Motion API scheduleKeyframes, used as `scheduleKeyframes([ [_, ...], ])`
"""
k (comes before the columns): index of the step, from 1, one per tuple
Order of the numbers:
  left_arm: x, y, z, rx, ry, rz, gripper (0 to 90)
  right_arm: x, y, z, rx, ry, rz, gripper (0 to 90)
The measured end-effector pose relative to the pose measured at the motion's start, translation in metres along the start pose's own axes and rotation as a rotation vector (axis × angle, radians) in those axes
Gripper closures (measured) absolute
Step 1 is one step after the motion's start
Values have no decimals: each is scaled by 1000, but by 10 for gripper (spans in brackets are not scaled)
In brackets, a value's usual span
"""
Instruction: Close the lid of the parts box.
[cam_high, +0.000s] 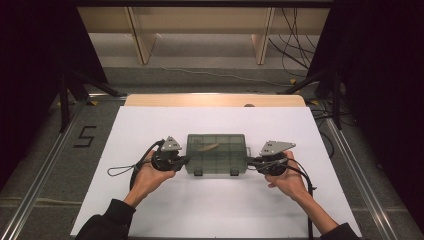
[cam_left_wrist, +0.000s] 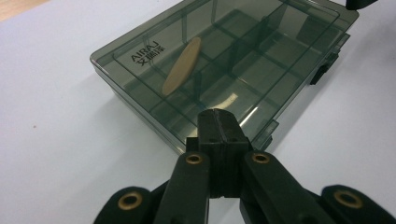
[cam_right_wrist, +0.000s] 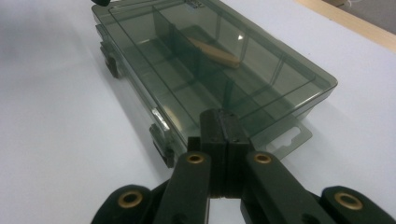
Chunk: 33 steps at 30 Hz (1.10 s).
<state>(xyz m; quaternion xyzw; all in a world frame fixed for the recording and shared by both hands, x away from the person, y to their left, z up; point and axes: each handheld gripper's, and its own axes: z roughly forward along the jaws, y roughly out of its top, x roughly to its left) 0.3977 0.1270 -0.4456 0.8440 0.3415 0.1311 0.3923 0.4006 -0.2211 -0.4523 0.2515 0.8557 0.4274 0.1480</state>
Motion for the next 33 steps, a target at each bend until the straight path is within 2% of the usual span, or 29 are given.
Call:
scheduleKeyframes([
  [7, 0, -2, 1, 7, -2, 2, 898, 0, 0, 1, 5, 0, 1, 900],
  [8, -1, -3, 1, 15, 6, -17, 898, 0, 0, 1, 5, 0, 2, 900],
  [9, 1, -2, 2, 4, -6, 8, 898, 0, 0, 1, 6, 1, 1, 900],
  [10, 1, -2, 2, 7, -3, 16, 898, 0, -1, 1, 7, 3, 1, 900],
  [11, 0, -3, 1, 11, 0, 2, 898, 0, -1, 1, 7, 2, -1, 900],
  [15, 0, -4, 3, 10, 4, 1, 898, 0, -1, 2, 12, 4, -4, 900],
  [16, 0, -4, 3, 16, 3, 14, 898, 0, -1, 2, 10, 2, -7, 900],
  [28, 0, -5, 3, 10, 5, 16, 893, 1, -2, 4, 20, 6, -1, 900],
  [33, 1, -5, 3, 2, 11, 22, 879, 1, -2, 3, 8, -4, 6, 891],
])
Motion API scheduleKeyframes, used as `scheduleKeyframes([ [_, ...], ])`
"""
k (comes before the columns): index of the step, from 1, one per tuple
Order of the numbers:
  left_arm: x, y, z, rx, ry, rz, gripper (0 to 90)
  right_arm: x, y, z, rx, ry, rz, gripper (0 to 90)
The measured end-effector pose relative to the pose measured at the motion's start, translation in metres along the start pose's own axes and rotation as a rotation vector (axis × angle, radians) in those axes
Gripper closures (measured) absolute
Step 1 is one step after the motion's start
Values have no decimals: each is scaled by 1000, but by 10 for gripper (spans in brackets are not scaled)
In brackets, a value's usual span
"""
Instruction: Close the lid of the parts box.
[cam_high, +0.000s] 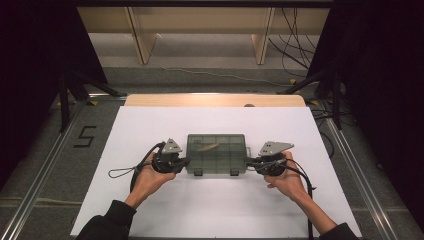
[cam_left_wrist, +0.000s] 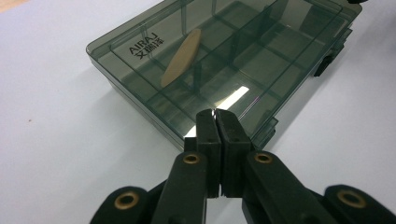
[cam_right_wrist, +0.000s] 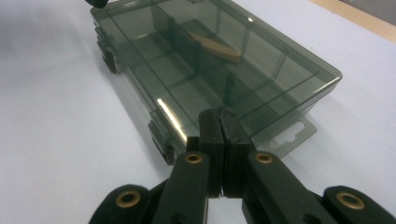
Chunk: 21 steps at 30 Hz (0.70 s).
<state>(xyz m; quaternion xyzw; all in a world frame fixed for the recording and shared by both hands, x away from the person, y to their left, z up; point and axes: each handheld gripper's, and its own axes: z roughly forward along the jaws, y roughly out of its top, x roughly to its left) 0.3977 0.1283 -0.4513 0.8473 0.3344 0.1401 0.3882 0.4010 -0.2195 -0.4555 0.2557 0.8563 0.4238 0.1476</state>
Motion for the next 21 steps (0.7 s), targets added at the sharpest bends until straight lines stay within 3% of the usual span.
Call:
scheduleKeyframes([
  [2, -1, 0, 0, -7, -10, -20, 865, 0, 0, -1, -10, -3, 10, 879],
  [8, -4, 1, -2, -40, -15, -25, 808, -1, 2, -5, -53, -18, 28, 826],
  [19, -2, 1, -11, -105, -10, -42, 705, 1, 9, -16, -176, -32, 100, 555],
  [20, -4, 1, -10, -130, -11, -62, 683, 2, 9, -18, -185, -39, 104, 540],
  [21, -3, 1, -12, -124, -14, -61, 660, 3, 10, -20, -198, -42, 102, 525],
])
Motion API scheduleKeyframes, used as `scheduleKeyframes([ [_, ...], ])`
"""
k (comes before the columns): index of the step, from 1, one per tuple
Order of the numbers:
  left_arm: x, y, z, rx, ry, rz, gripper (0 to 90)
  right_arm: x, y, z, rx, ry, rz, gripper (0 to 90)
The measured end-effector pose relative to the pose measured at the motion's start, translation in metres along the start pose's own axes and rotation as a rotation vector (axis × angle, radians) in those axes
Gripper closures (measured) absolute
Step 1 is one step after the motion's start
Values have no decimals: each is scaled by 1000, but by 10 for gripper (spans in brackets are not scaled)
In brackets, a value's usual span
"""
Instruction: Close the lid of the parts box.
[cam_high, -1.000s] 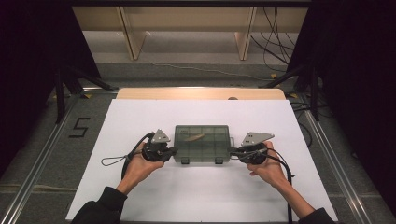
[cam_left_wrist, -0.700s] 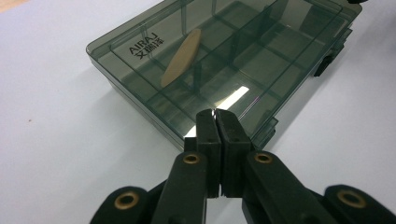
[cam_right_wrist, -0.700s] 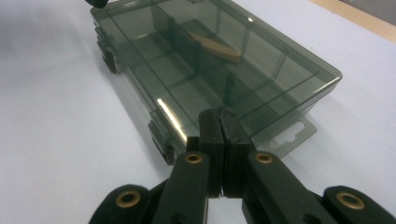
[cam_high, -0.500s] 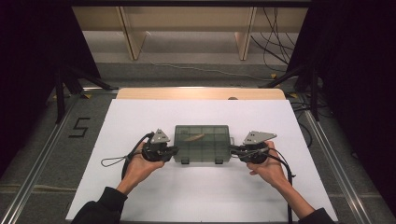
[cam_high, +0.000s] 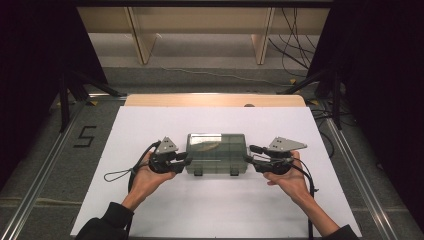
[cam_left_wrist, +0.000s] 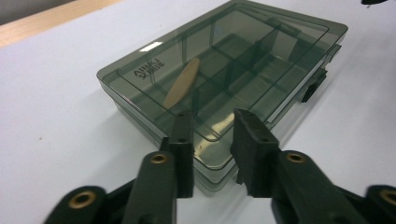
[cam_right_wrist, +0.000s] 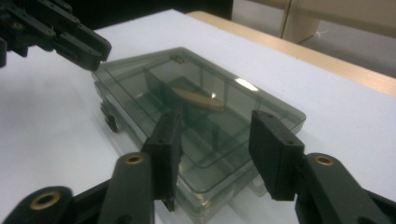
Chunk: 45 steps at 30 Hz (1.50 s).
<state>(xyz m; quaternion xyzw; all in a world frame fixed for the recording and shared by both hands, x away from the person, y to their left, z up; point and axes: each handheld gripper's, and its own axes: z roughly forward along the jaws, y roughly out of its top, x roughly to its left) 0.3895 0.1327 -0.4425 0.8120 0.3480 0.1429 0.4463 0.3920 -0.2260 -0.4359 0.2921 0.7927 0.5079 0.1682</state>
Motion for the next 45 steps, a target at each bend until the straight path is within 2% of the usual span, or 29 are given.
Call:
scheduleKeyframes([
  [1, -1, 0, -1, -15, 13, -5, 641, 1, 1, -2, -7, -2, 10, 506],
  [4, -2, 0, -4, -34, 4, -5, 587, 5, 3, -6, -57, -6, 32, 452],
  [5, -3, 0, -5, -40, 12, -1, 570, 6, 3, -9, -51, -22, 34, 439],
  [12, -10, 1, -15, -98, -3, -2, 470, 16, 3, -16, -92, -17, 57, 366],
  [15, -13, 1, -21, -121, -11, 9, 443, 20, 3, -19, -104, -21, 50, 348],
  [17, -16, -1, -24, -135, -16, 17, 429, 24, 3, -22, -98, -35, 46, 342],
  [19, -17, -2, -27, -145, -18, 22, 413, 27, 4, -25, -90, -21, 43, 334],
  [20, -18, -3, -29, -150, -13, 26, 407, 29, 3, -25, -116, -25, 45, 330],
  [22, -20, -4, -32, -165, -18, 24, 386, 31, 4, -28, -104, -36, 42, 326],
  [24, -22, -5, -35, -185, -20, 20, 366, 33, 4, -30, -123, -29, 48, 308],
  [27, -27, -6, -39, -202, -20, 10, 334, 36, 4, -33, -121, -36, 44, 285],
  [28, -28, -6, -40, -211, -22, 19, 330, 37, 3, -34, -127, -34, 52, 271],
  [33, -33, -7, -43, -229, -32, 32, 284, 41, 1, -36, -126, -33, 52, 213],
  [34, -35, -7, -43, -240, -41, 20, 274, 42, 0, -37, -121, -31, 56, 207],
  [35, -35, -7, -44, -237, -37, 31, 264, 43, 0, -37, -134, -20, 59, 201],
  [37, -37, -8, -45, -248, -52, 36, 236, 44, -1, -39, -138, -33, 59, 186],
  [38, -37, -8, -46, -249, -50, 36, 222, 45, -1, -39, -144, -21, 59, 184],
  [39, -38, -8, -46, -255, -53, 34, 212, 46, 0, -41, -128, -26, 57, 180],
  [40, -38, -9, -46, -262, -62, 26, 204, 46, -1, -41, -138, -28, 58, 176],
  [42, -40, -9, -47, -265, -56, 17, 163, 48, -2, -41, -149, -19, 66, 171],
  [45, -40, -10, -49, -271, -67, 23, 156, 49, -3, -43, -139, -12, 65, 167],
])
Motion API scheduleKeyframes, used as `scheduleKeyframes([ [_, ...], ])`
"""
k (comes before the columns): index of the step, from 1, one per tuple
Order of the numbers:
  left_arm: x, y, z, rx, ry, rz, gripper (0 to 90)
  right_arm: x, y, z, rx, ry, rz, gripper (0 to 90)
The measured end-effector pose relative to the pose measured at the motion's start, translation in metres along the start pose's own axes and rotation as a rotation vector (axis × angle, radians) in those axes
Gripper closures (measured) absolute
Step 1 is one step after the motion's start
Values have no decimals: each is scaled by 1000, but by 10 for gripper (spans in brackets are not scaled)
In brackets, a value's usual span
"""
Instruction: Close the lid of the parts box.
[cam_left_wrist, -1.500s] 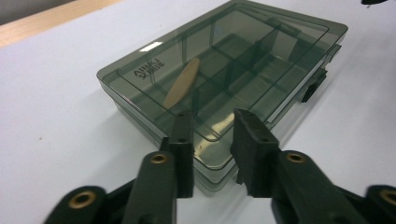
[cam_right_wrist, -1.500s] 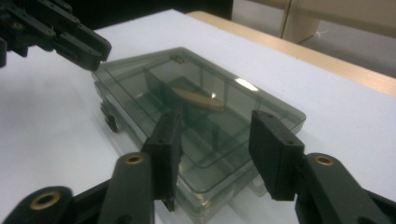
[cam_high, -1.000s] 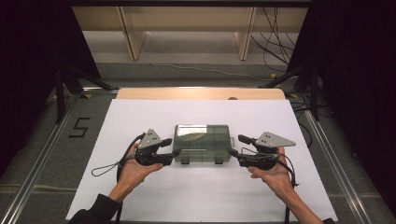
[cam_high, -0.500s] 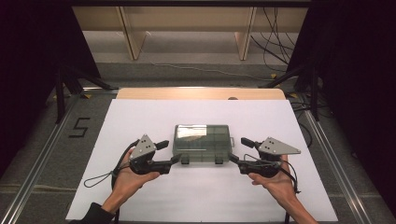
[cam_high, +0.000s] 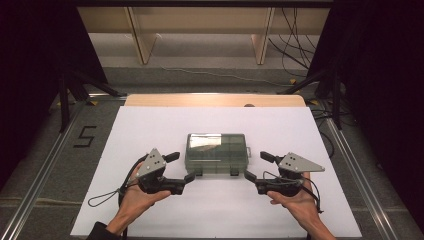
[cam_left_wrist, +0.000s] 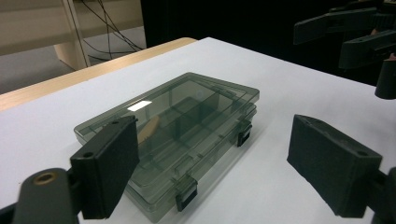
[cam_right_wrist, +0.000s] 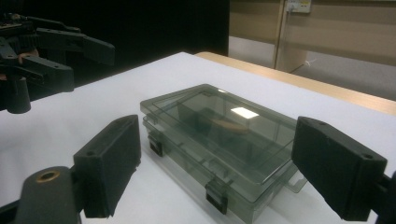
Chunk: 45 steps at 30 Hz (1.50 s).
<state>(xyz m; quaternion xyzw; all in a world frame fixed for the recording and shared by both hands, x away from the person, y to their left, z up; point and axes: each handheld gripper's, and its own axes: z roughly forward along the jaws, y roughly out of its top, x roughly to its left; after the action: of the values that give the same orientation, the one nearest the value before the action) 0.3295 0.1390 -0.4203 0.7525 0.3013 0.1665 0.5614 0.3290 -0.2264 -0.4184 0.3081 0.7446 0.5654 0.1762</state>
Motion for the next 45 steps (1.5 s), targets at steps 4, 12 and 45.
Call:
scheduleKeyframes([
  [4, -3, -1, -2, -5, -5, 3, 156, 2, -1, -2, 7, -3, -2, 164],
  [12, -8, -3, -5, -14, -18, -1, 156, 5, -4, -5, 14, -2, 1, 164],
  [45, -16, -7, -15, -45, -10, -18, 156, 12, -16, -21, -14, 1, 18, 162],
])
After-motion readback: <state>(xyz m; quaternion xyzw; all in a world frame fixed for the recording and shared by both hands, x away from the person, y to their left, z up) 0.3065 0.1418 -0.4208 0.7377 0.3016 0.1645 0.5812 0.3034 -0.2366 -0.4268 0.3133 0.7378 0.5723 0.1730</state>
